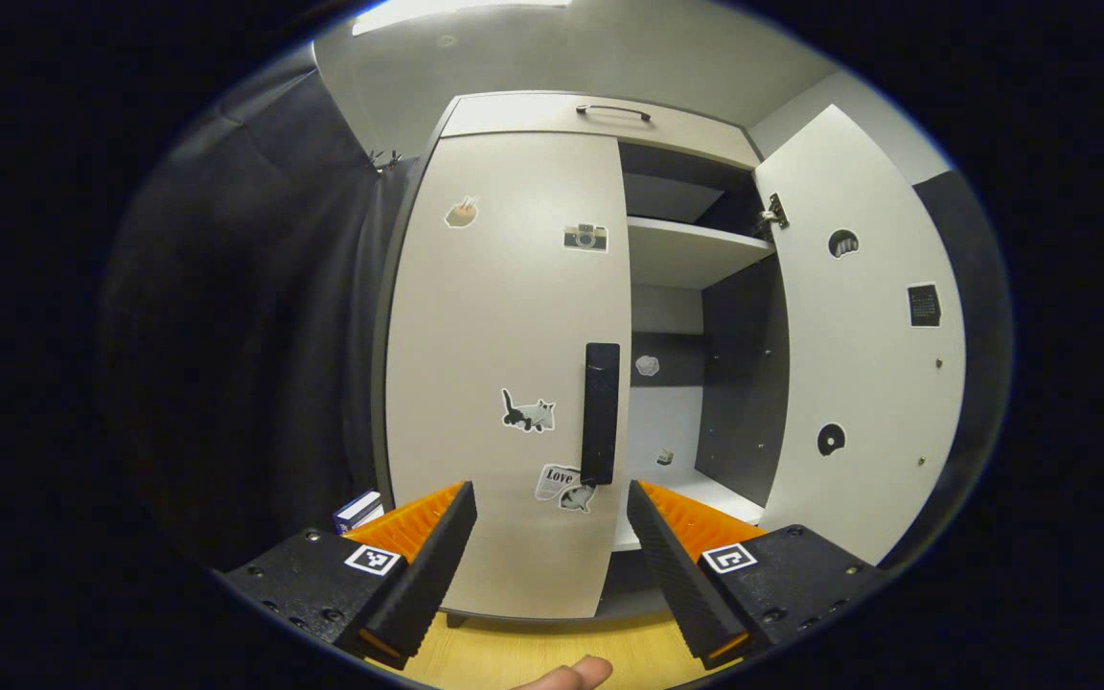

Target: Open the right door of the double-door shoe cabinet with the right hand, and open the left door with the left hand.

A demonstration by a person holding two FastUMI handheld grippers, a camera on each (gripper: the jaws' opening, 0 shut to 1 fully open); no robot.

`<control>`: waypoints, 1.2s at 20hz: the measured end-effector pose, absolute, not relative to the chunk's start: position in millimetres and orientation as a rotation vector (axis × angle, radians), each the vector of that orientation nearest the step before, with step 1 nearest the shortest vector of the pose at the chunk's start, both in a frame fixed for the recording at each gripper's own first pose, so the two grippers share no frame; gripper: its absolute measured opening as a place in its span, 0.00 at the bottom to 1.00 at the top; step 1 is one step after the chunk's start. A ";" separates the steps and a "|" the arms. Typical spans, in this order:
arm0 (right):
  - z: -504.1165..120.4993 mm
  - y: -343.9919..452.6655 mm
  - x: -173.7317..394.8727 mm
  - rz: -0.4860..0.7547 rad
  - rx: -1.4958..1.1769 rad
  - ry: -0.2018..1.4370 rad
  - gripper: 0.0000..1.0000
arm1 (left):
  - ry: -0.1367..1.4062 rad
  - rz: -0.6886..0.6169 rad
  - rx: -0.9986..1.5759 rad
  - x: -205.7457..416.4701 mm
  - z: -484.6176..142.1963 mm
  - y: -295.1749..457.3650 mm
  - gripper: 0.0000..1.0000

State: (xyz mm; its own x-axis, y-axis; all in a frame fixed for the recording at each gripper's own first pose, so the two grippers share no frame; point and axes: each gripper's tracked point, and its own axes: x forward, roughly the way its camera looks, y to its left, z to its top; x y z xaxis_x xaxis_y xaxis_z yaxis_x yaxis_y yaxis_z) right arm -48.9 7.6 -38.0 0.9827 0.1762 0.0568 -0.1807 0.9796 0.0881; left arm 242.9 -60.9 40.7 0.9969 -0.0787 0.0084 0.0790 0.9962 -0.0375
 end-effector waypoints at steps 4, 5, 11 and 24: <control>-63.9 16.6 -62.2 0.211 0.088 -0.037 0.98 | -0.002 -0.076 -0.022 287.7 48.8 -75.7 0.97; -70.4 17.5 -62.3 0.219 0.083 -0.028 0.98 | -0.010 -0.070 -0.015 296.1 53.8 -78.3 0.98; -90.8 2.4 -54.4 0.192 0.103 0.009 1.00 | -0.047 0.007 0.090 337.9 72.1 -78.1 0.98; -94.0 -23.1 -58.7 0.139 0.144 0.018 1.00 | 0.037 -0.051 0.069 365.4 58.9 -100.9 0.34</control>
State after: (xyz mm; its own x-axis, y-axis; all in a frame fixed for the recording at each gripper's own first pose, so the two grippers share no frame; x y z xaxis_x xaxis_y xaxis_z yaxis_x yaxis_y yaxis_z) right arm -58.7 -23.1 -94.0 0.9902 0.1395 -0.0081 -0.1369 0.9801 0.1438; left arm 365.4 -100.9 58.9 0.9980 -0.0501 -0.0386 0.0527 0.9963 0.0675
